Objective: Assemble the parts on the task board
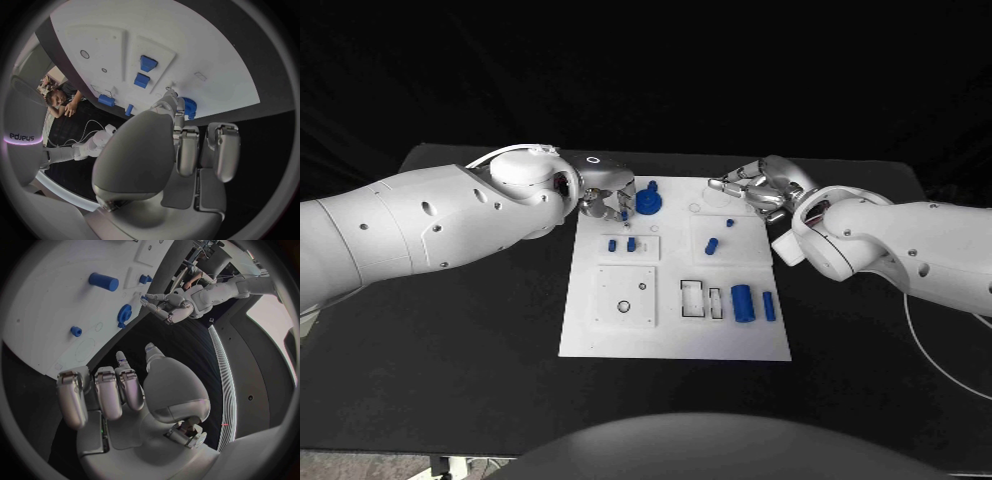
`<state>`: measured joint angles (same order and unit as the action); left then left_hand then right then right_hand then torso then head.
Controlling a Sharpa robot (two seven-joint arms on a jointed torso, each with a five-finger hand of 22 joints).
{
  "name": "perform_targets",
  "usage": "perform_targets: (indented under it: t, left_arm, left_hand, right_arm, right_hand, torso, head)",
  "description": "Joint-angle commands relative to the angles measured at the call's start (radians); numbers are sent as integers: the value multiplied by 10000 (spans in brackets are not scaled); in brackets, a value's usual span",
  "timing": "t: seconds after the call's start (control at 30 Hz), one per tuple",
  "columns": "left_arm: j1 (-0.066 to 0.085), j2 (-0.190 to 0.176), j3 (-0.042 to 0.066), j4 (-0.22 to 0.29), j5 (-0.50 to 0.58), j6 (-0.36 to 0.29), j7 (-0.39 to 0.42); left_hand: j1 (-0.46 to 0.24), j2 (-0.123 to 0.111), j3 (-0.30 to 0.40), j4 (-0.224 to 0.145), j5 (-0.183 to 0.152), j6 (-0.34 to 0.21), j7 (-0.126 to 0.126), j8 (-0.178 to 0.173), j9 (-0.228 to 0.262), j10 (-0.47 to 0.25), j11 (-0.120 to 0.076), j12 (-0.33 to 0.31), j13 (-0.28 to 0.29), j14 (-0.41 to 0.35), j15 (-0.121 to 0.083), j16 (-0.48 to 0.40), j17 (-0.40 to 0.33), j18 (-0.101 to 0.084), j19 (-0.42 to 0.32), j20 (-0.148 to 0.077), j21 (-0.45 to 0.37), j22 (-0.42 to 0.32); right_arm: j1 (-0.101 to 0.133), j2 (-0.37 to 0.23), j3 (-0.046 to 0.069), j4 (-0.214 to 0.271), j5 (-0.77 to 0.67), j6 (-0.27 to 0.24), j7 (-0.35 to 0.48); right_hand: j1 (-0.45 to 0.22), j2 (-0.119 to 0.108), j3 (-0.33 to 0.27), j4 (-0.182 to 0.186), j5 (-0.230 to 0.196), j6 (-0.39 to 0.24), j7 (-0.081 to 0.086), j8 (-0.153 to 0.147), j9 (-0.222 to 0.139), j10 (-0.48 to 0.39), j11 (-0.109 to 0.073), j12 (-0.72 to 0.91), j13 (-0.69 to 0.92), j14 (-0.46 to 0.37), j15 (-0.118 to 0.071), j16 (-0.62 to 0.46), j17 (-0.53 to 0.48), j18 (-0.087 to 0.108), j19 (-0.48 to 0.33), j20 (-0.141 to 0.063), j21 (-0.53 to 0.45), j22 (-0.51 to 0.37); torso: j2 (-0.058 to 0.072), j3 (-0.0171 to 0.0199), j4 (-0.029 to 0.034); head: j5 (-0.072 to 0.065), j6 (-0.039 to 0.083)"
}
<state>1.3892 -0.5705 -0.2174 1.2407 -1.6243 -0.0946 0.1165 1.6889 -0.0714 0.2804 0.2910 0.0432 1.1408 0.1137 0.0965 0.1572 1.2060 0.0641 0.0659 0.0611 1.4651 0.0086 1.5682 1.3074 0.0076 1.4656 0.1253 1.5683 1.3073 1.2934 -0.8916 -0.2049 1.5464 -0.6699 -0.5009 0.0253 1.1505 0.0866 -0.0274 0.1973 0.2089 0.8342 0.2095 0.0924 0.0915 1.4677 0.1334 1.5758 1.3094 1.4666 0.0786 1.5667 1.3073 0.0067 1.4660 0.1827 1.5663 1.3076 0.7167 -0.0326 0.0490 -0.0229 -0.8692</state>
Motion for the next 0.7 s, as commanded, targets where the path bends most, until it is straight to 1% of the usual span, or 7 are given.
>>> perform_targets:
  t: [0.03, 0.13, 0.27, 0.57, 0.63, 0.7]
  left_arm:
    - [-7, 30, 2, 25, 49, 158, 73]
    - [-11, 45, 2, 31, 59, 185, 74]
    - [-19, 65, 2, 35, 64, 269, 73]
    - [-37, 99, 1, 19, 67, 407, 71]
    - [-40, 102, 1, 9, 67, 444, 59]
    - [-43, 104, 0, -2, 68, 477, 46]
  left_hand:
    - [-77, 13, 44, 12, 37, 10, -27, 19, 6, -26, -22, -61, -11, 1057, 24, 26, 2634, -76, 1052, -36, 24, 2635]
    - [-78, 13, 44, 12, 37, 10, -27, 18, 6, -26, -22, -61, -11, 1057, 24, 26, 2634, -76, 1052, -36, 24, 2635]
    - [-82, 13, 49, 13, 37, 3, -32, 13, 3, -37, -26, -62, -11, 1057, 21, 26, 2634, -76, 1052, -36, 24, 2635]
    - [-86, 13, 54, 13, 37, 0, -35, 9, 1, -45, -28, -62, -11, 1057, 19, 26, 2634, -76, 1052, -36, 24, 2635]
    - [-87, 13, 55, 13, 37, -1, -36, 8, 1, -46, -29, -62, -11, 1057, 19, 26, 2634, -76, 1052, -36, 24, 2635]
    - [-87, 13, 55, 13, 37, -1, -36, 8, 1, -46, -29, -62, -11, 1057, 19, 26, 2634, -76, 1052, -36, 24, 2635]
  right_arm:
    - [-7, -13, 1, 13, -40, 120, 19]
    - [-7, -11, 1, 13, -40, 123, 18]
    - [-7, -8, 1, 18, -40, 125, 18]
    - [-6, -37, 1, 22, -40, 136, 0]
    - [-6, -39, 1, 22, -40, 132, -2]
    - [-6, -39, 1, 26, -40, 134, -3]
  right_hand:
    - [34, 40, -52, -16, 43, 51, 24, 43, 13, 1031, 76, -50, 2614, 1042, 61, 41, 2635, -67, 1048, 88, 45, 2632]
    - [35, 39, -53, -16, 43, 52, 24, 43, 13, 1031, 77, -50, 2614, 1042, 61, 41, 2635, -67, 1048, 89, 45, 2632]
    - [35, 39, -53, -16, 43, 52, 24, 43, 13, 1031, 77, -50, 2614, 1042, 61, 41, 2635, -67, 1048, 89, 45, 2632]
    - [38, 39, -54, -17, 43, 52, 24, 43, 13, 1031, 77, -50, 2614, 1042, 61, 41, 2635, -67, 1048, 89, 45, 2632]
    - [38, 39, -54, -17, 43, 52, 24, 43, 13, 1031, 77, -50, 2614, 1042, 61, 41, 2635, -67, 1048, 89, 45, 2632]
    - [38, 39, -54, -17, 43, 52, 24, 43, 13, 1031, 77, -50, 2614, 1042, 61, 41, 2635, -67, 1048, 89, 45, 2632]
  torso:
    - [2, 2, 3]
    - [1, 0, -4]
    - [1, 6, 4]
    - [-1, -5, 4]
    - [-5, 0, -1]
    - [0, 1, 7]
  head:
    - [-8, -19]
    - [-5, -23]
    - [-15, -24]
    - [-12, -35]
    - [-7, -35]
    - [-17, -35]
